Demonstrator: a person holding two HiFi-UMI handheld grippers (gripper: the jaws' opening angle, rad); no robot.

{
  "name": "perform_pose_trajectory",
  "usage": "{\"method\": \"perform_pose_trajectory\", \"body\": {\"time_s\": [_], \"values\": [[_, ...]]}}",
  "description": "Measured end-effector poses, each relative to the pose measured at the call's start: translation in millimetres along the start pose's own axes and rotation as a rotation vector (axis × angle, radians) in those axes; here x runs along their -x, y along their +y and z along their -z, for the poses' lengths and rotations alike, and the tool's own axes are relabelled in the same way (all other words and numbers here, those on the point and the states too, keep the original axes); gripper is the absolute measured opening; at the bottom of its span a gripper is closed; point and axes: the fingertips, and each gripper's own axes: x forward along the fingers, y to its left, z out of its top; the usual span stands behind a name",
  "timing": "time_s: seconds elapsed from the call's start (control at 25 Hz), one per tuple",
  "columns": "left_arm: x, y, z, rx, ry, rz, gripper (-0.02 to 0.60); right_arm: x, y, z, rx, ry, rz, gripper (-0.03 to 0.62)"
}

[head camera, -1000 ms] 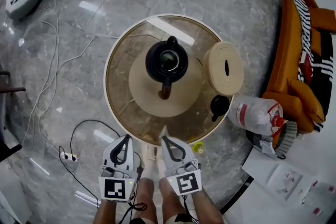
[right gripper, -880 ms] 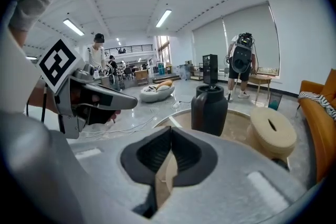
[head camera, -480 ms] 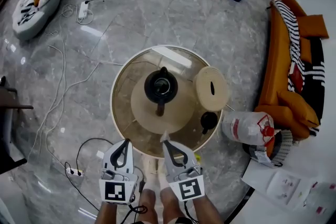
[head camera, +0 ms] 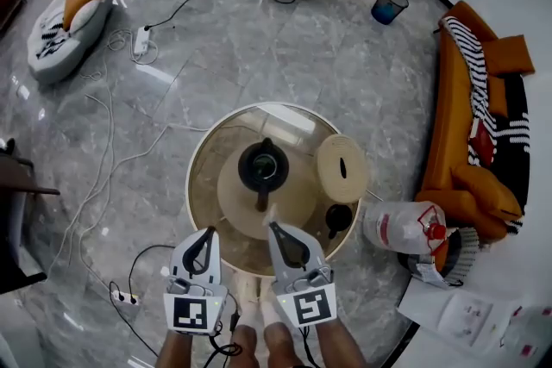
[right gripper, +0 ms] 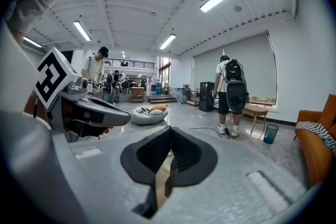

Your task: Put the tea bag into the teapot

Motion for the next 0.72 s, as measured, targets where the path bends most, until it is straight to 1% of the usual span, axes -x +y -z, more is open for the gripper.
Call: {"method": "perform_pose_trajectory", "body": {"time_s": [0.08,0.24,0.4,0.72], "values": [[-6.1,0.2,-6.0,-0.003,-0.012,0.001,0.017,-8.1,-7.2,-6.4,0.016,-0.022,0.005,0.0],[-17.6,2.7,-10.3,-0.002,-0.016,0.0,0.017,-21.1,-17.2,1.3,0.01,0.017,0.005,0.0],[-33.8,7.0,-12.3,-0.007,-0.02,-0.005,0.017,-36.5,-27.1,14.7,-0.02,0.037,0.01,0.0],[-62.4,16.8,4.9,-0.017,0.009,-0.003,0.017,-73.4,-41.0,41.4,-0.017,0.058,-0.004,0.0]]}}
